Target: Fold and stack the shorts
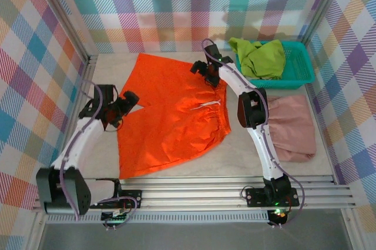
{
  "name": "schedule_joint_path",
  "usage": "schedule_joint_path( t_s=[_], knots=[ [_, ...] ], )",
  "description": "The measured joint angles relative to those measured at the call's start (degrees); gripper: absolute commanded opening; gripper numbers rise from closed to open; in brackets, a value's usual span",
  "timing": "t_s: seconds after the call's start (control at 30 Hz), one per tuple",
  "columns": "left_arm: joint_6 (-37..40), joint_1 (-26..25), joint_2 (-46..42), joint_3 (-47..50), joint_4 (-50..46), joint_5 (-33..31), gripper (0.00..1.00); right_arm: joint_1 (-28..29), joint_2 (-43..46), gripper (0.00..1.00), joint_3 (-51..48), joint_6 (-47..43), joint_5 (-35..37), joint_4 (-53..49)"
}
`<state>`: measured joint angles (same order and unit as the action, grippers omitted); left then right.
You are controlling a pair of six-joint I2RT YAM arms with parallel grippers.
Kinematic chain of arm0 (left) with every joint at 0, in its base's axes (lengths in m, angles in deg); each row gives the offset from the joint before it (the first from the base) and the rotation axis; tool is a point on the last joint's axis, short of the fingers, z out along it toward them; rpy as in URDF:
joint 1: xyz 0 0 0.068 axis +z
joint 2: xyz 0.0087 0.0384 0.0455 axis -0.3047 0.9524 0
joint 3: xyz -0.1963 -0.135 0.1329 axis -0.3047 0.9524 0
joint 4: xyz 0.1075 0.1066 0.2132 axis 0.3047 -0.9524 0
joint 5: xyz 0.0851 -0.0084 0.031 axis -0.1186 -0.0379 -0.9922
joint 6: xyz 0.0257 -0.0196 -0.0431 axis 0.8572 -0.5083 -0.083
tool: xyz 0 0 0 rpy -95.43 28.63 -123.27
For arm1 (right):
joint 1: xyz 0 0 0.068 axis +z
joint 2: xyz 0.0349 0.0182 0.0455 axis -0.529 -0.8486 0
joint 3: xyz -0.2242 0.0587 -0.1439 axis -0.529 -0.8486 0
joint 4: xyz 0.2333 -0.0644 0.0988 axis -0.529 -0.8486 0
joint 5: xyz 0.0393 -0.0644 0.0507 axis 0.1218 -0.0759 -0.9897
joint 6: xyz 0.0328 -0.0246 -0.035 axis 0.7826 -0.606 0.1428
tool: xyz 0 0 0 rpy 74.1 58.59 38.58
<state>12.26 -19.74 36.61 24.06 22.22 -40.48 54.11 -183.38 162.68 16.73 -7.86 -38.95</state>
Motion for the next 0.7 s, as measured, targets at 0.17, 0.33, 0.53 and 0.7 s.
schedule_joint_path(
  t_s=[0.17,0.33,0.53,0.7],
  knots=[
    [-4.87,-1.38,-12.61,6.16,-7.19,-3.17,0.98,-0.42,-0.26,0.99,0.59,1.51,3.06,-0.66],
    [-8.2,-2.38,-17.57,9.66,-12.94,-4.39,0.96,-1.6,-1.64,0.99,3.19,2.4,4.55,-1.49],
    [-12.96,-3.85,-19.37,10.58,-19.08,-5.46,0.91,-2.8,-1.86,1.0,3.65,2.49,4.28,-1.16],
    [-18.6,-6.75,-20.55,12.55,-21.84,-5.44,0.88,-3.21,-1.84,0.99,3.65,1.88,0.76,1.4]
  ],
)
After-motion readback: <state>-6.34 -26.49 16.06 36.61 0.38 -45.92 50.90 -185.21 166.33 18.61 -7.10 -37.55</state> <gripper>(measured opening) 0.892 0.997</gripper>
